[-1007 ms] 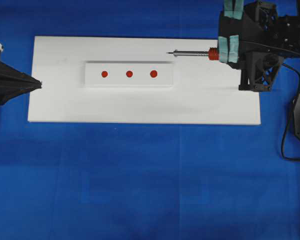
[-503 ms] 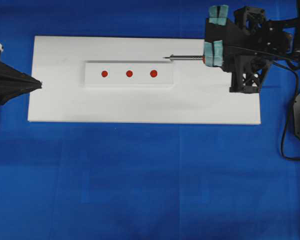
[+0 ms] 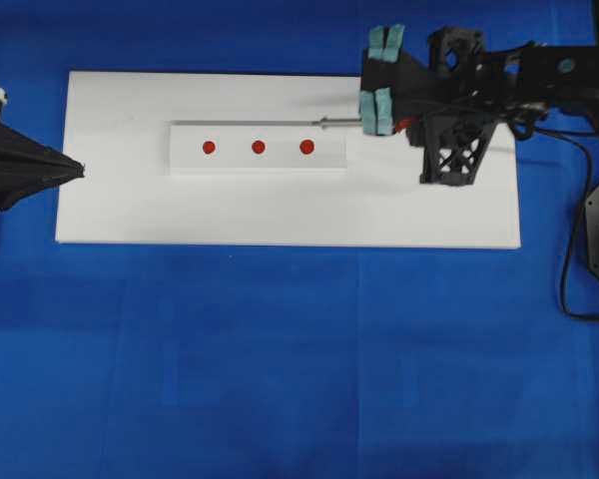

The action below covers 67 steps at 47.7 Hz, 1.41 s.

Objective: Touch the tip of the soldering iron to the mark.
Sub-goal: 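Lower the iron tip onto the right red dot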

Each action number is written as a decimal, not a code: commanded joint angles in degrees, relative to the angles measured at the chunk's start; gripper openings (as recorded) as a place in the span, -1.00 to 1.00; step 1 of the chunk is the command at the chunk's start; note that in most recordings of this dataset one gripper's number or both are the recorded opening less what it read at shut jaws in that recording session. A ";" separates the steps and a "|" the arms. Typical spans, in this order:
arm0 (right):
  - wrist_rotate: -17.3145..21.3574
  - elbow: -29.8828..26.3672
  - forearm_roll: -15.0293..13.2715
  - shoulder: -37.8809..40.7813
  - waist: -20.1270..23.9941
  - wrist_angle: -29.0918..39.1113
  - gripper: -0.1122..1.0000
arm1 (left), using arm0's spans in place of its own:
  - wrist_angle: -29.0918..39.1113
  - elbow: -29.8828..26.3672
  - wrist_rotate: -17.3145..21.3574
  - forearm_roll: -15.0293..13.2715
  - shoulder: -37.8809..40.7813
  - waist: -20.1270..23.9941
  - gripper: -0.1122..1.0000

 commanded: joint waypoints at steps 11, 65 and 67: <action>-0.26 1.93 2.02 1.14 -0.18 -4.22 -0.68 | -0.26 -0.62 0.00 0.00 0.26 0.00 -0.76; -0.26 2.90 2.29 1.41 0.26 -5.27 -0.68 | -0.62 -0.62 0.00 0.00 0.26 0.09 -0.76; -0.26 2.90 2.29 1.41 0.26 -5.27 -0.68 | -0.62 -0.53 0.00 0.00 0.26 0.09 -0.76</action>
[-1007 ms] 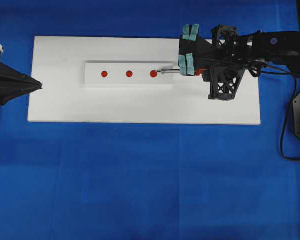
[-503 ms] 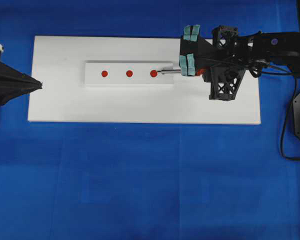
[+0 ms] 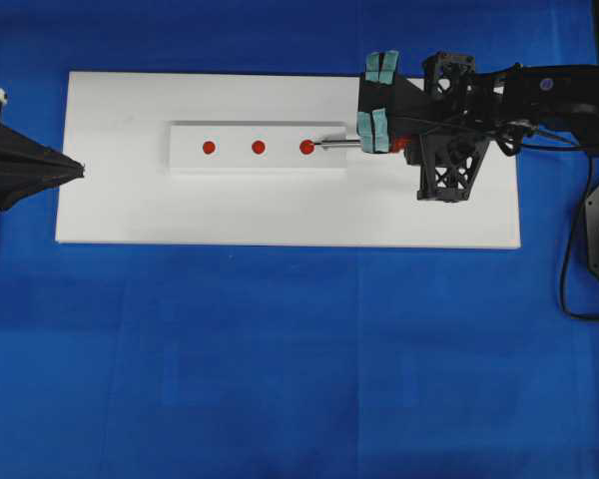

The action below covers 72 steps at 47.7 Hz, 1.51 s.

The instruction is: Touch the tip of the soldering iron to the mark.

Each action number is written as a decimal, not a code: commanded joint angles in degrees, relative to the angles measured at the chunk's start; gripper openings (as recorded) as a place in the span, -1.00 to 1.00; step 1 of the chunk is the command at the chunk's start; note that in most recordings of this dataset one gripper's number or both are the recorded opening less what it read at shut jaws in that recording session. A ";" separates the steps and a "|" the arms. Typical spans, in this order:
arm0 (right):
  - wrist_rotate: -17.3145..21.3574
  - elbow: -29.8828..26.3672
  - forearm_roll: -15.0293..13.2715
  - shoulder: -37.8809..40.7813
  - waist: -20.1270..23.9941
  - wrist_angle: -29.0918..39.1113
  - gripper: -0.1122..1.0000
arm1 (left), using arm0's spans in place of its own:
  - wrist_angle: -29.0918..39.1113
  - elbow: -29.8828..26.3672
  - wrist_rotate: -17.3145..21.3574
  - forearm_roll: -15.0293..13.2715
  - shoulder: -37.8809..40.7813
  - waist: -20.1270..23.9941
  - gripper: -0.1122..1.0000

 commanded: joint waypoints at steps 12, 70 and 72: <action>0.00 -0.88 0.18 -0.26 0.18 -0.18 -0.68 | -0.62 -0.62 0.00 0.00 0.26 0.09 -0.76; 0.09 -12.66 -1.67 -8.88 0.26 16.61 -0.68 | -0.62 -0.70 0.00 0.00 0.26 0.09 -0.76; 0.18 -13.54 -2.02 -9.76 0.18 18.28 -0.68 | -0.62 -0.70 0.00 0.00 0.26 0.00 -0.76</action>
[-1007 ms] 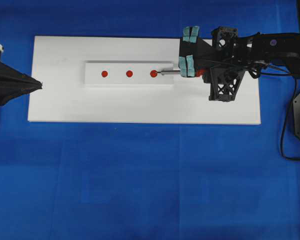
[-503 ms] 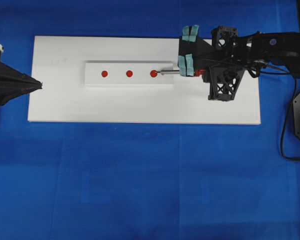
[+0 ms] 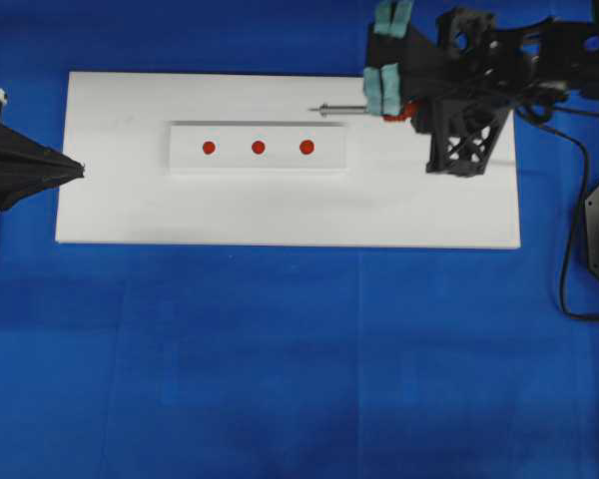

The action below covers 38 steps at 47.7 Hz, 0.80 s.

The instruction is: Touch the tip of the soldering iron to the mark.

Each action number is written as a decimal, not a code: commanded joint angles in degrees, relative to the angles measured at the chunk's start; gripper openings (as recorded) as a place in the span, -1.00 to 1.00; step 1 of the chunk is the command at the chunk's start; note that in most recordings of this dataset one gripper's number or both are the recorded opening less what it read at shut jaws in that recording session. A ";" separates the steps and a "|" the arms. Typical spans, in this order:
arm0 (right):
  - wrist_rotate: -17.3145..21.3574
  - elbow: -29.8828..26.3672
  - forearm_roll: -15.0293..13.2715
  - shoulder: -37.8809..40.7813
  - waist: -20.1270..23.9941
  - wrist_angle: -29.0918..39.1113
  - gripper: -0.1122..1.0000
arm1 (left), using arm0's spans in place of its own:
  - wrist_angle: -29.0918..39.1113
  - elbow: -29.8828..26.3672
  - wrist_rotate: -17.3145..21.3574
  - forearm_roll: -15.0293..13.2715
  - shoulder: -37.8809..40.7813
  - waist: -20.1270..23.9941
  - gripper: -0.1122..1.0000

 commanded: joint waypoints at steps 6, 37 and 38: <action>0.09 -4.13 -1.05 -3.87 0.09 4.92 -0.68 | -0.62 -0.62 0.00 0.00 0.26 0.00 -0.76; 1.67 -3.34 -0.26 -4.75 2.20 4.83 -0.68 | -0.53 -0.62 0.00 0.00 0.26 0.09 -0.76; 1.93 -3.25 -0.18 -4.75 2.55 4.83 -0.68 | -0.53 -0.62 0.00 0.00 0.26 0.00 -0.76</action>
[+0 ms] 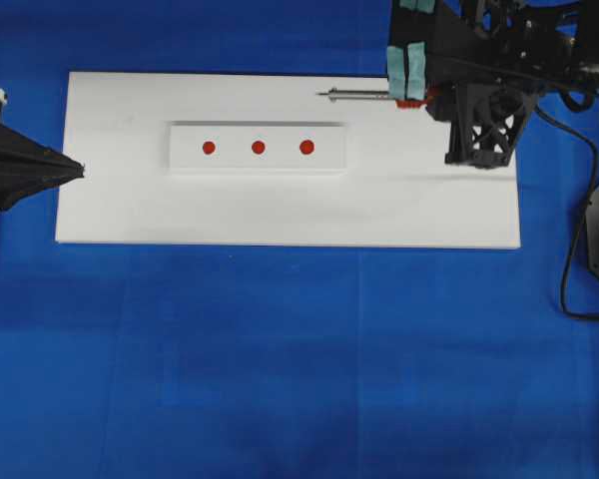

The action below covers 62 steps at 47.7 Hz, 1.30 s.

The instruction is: Touch the tip of the soldering iron to the mark.

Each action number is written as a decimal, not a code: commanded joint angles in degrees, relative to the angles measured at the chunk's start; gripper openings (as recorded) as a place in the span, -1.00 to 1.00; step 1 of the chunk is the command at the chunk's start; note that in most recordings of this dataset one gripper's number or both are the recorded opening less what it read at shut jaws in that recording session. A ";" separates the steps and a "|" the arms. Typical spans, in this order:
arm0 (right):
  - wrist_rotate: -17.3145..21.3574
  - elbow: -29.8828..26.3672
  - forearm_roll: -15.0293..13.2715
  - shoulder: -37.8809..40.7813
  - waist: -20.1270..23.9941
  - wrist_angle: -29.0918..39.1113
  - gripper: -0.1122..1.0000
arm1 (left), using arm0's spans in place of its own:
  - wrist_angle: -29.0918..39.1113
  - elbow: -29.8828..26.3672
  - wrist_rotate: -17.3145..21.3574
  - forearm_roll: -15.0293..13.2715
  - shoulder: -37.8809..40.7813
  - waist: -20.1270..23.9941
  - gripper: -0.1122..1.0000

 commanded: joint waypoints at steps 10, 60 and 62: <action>6.68 0.62 0.26 -2.64 6.15 -0.62 -0.68 | -0.53 -0.53 0.00 0.00 0.26 0.09 -0.76; 44.47 2.02 -9.67 0.62 40.61 -2.02 -0.68 | -0.70 -0.62 -0.09 0.00 0.26 0.00 -0.76; 44.47 1.85 -9.93 0.88 40.61 -2.02 -0.68 | -0.70 -0.62 -0.09 0.00 0.26 0.00 -0.76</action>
